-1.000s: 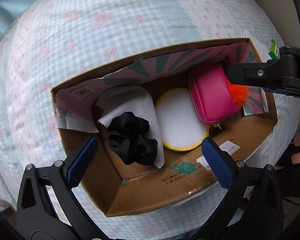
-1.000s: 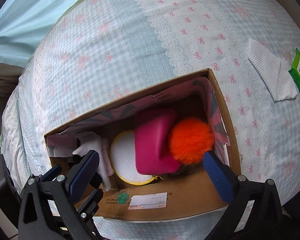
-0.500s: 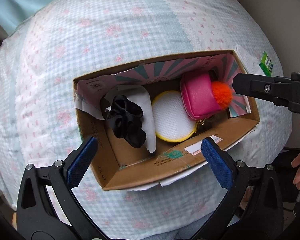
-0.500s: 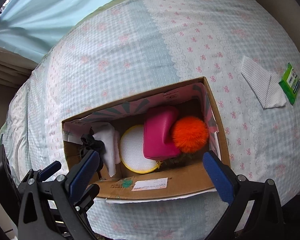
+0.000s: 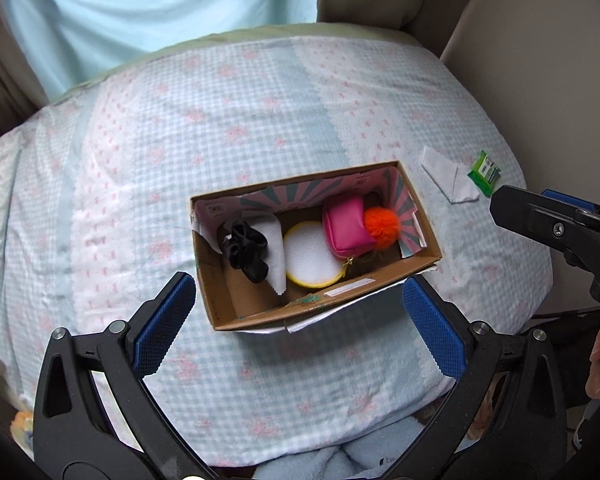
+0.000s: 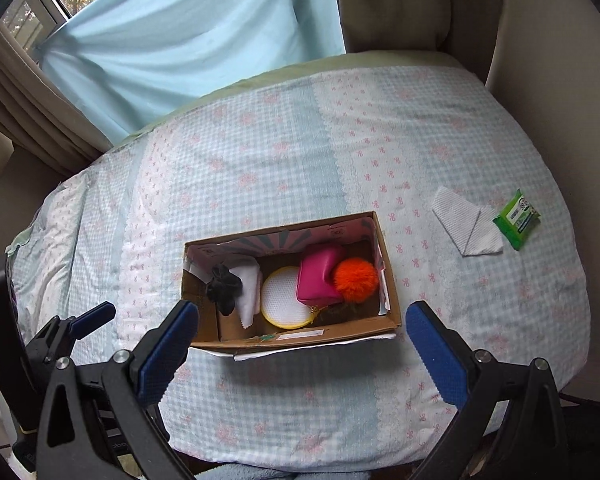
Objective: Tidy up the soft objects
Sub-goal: 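Withdraw both tools and move toward the white cloth and green wipes pack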
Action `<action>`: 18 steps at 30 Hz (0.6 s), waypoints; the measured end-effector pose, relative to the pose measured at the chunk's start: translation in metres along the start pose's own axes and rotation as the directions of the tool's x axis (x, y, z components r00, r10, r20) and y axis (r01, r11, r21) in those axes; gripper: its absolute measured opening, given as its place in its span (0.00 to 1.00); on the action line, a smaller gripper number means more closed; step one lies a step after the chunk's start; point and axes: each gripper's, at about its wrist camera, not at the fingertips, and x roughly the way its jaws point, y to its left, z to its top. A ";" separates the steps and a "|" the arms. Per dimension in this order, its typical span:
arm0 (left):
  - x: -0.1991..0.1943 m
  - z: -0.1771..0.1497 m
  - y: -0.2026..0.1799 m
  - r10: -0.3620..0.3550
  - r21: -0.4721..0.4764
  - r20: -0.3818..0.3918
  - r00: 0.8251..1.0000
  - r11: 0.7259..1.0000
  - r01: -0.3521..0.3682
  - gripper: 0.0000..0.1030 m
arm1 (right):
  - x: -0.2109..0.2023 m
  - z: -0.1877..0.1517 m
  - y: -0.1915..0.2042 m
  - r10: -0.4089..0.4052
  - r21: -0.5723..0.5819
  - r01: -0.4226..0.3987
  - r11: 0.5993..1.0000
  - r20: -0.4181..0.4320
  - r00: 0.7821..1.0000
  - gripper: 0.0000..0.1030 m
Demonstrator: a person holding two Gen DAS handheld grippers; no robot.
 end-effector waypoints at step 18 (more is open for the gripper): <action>-0.060 0.036 -0.105 0.066 0.089 0.260 0.963 0.992 -0.092 1.00 | -0.090 0.003 -0.128 -0.229 0.088 0.215 0.973 0.200 0.953 1.00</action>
